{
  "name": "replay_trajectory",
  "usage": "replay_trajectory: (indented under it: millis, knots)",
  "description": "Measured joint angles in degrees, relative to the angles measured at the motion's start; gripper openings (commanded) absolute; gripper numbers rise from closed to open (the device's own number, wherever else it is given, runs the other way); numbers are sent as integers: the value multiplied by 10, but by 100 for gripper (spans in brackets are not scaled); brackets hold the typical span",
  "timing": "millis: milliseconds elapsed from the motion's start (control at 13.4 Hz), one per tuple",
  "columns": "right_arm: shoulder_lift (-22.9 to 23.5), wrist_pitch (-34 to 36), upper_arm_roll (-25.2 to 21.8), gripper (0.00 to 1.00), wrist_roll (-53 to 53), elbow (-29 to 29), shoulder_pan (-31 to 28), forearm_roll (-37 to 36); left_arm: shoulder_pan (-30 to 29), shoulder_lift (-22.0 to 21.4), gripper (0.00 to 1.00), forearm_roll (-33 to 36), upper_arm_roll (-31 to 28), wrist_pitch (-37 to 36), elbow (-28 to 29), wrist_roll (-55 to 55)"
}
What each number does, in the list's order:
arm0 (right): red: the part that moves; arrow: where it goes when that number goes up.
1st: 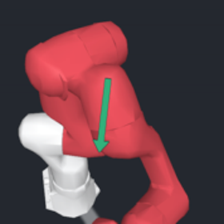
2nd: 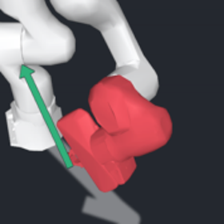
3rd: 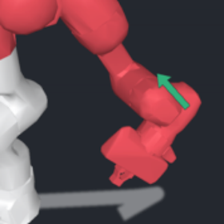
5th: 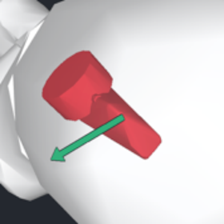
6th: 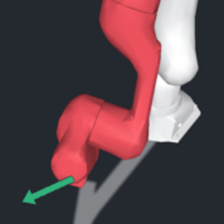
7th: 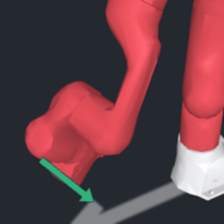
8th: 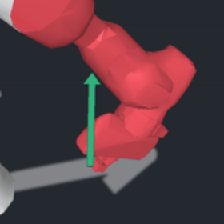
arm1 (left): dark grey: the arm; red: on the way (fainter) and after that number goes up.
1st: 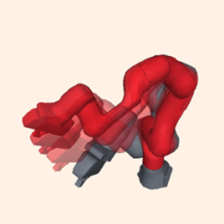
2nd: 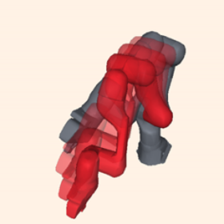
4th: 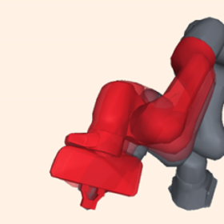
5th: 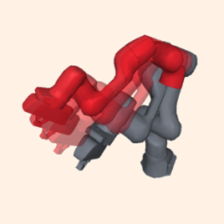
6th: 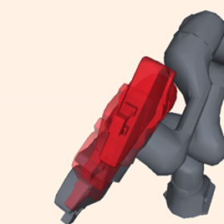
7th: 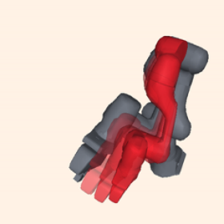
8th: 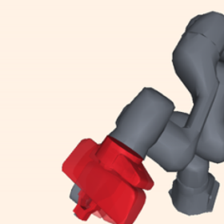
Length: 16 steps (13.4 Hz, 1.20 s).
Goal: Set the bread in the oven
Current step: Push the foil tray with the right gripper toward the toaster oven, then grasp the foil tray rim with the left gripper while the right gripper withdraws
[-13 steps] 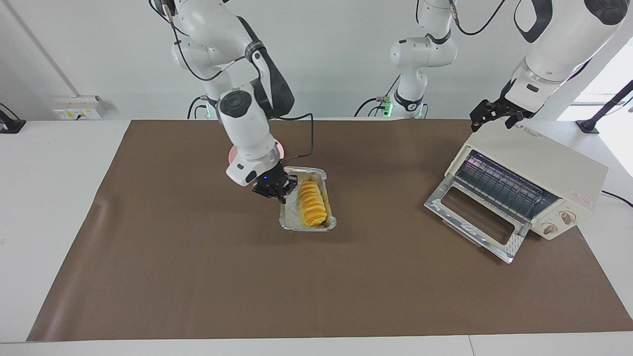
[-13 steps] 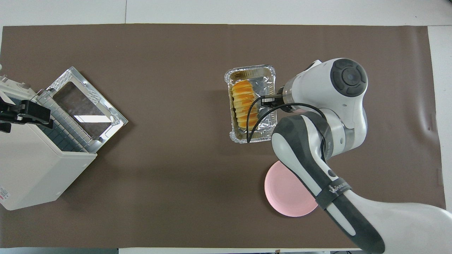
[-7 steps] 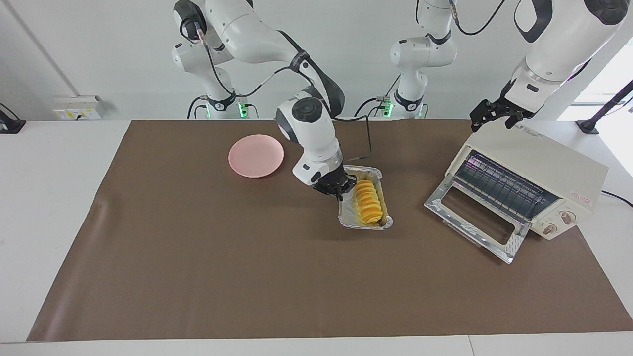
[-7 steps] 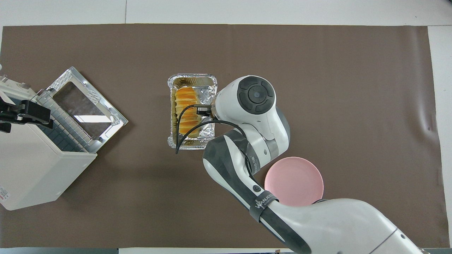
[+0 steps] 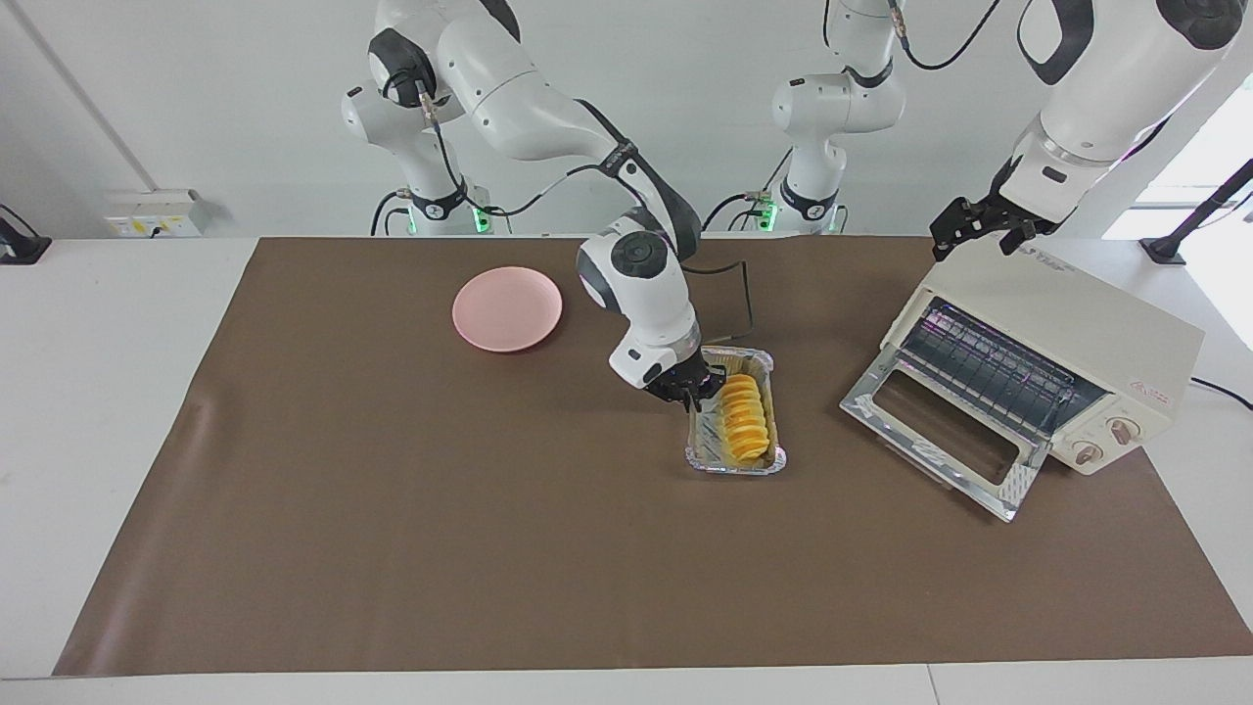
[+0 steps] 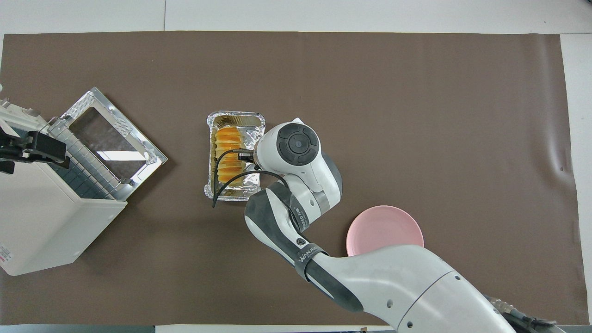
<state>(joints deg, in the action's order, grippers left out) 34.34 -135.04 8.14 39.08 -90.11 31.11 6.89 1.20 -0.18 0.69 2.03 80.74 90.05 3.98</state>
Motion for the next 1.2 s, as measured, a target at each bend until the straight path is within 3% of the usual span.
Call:
replay_trajectory:
  millis: [224, 373, 523, 822, 1195]
  knots:
    - [-22, 64, -7, 100, -1, 35, -10, -32, 0, 0, 100, 0, 0, 0, 0, 0]
    - [-67, 116, -8, 100, -34, 42, -39, -39, 0, 0, 100, 0, 1, 0, 0, 0]
    - [-123, 188, -10, 100, -118, 41, -89, -40, 12, 0, 100, 0, 7, 23, 0, 23]
    - [-218, 318, -12, 100, -297, 29, -207, -39, 100, 7, 100, -2, 16, 102, 3, 120]
    - [-300, 417, -11, 100, -351, 2, -286, -43, 188, 88, 100, -40, 17, 200, 10, 136]
